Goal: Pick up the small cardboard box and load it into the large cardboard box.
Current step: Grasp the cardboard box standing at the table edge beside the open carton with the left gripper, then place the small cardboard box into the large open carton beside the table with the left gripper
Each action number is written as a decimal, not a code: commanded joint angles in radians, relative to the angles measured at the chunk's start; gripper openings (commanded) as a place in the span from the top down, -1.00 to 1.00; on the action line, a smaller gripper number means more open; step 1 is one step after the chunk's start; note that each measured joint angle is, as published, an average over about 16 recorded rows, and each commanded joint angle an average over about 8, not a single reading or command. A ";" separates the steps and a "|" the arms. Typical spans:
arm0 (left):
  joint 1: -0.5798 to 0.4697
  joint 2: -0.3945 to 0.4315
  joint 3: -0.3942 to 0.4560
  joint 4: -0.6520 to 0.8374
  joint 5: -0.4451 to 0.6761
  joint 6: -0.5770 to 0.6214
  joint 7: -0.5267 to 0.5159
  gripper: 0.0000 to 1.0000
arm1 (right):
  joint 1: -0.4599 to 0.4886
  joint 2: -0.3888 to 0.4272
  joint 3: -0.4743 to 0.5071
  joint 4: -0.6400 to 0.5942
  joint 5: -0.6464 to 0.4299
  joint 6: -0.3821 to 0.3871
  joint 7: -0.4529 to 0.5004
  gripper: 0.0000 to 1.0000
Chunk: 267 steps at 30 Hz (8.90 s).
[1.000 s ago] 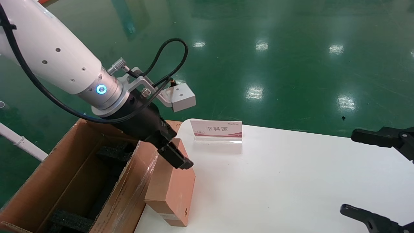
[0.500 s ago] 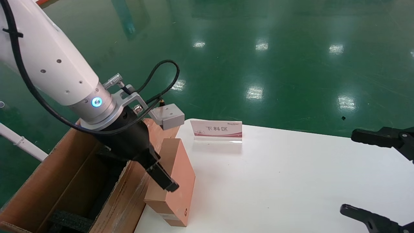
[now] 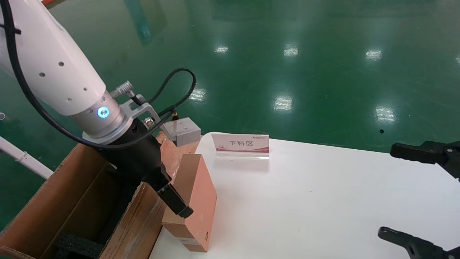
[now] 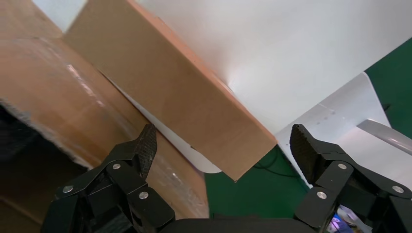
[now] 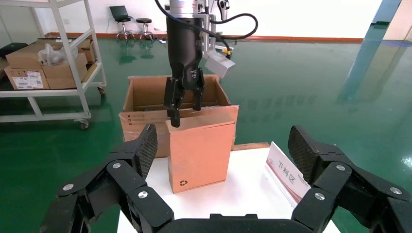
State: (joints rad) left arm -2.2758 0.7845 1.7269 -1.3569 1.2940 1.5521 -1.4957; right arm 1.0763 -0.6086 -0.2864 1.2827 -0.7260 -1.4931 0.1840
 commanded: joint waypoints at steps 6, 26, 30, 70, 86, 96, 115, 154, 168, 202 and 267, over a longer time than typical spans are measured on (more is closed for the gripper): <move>-0.021 0.012 0.054 0.000 -0.002 -0.013 -0.014 -1.00 | 0.000 0.000 0.000 0.000 0.000 0.000 0.000 -1.00; 0.038 0.028 0.097 0.001 0.032 -0.129 -0.029 -1.00 | 0.000 0.001 -0.002 0.000 0.001 0.001 -0.001 -1.00; 0.055 0.036 0.105 0.001 0.053 -0.150 -0.033 -1.00 | 0.000 0.001 -0.002 0.000 0.001 0.001 -0.001 -1.00; 0.079 0.055 0.129 0.001 0.119 -0.181 -0.058 1.00 | 0.000 0.001 -0.003 0.000 0.002 0.002 -0.001 1.00; 0.078 0.054 0.128 0.001 0.118 -0.179 -0.059 1.00 | 0.000 0.001 -0.003 0.000 0.002 0.002 -0.001 0.71; 0.078 0.054 0.129 0.002 0.118 -0.179 -0.059 1.00 | 0.000 0.001 -0.003 0.000 0.002 0.002 -0.001 -1.00; -0.278 -0.048 -0.004 0.026 0.096 -0.059 0.001 1.00 | 0.001 0.001 -0.004 -0.001 0.003 0.001 -0.002 -1.00; -0.483 -0.165 0.649 0.312 0.074 -0.026 0.181 1.00 | 0.002 0.002 -0.006 -0.001 0.004 0.002 -0.003 -1.00; -0.347 -0.168 0.664 0.345 0.059 -0.127 0.154 1.00 | 0.002 0.003 -0.007 -0.001 0.005 0.003 -0.004 -1.00; -0.197 -0.112 0.711 0.362 0.170 -0.275 0.032 1.00 | 0.002 0.004 -0.009 -0.001 0.006 0.004 -0.005 -1.00; 0.120 -0.022 0.673 0.722 0.025 -0.339 0.180 -1.00 | 0.003 0.005 -0.011 -0.002 0.008 0.005 -0.006 -1.00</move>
State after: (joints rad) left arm -2.1554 0.7628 2.3994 -0.6343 1.3192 1.2128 -1.3152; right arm 1.0789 -0.6039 -0.2978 1.2811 -0.7180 -1.4880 0.1780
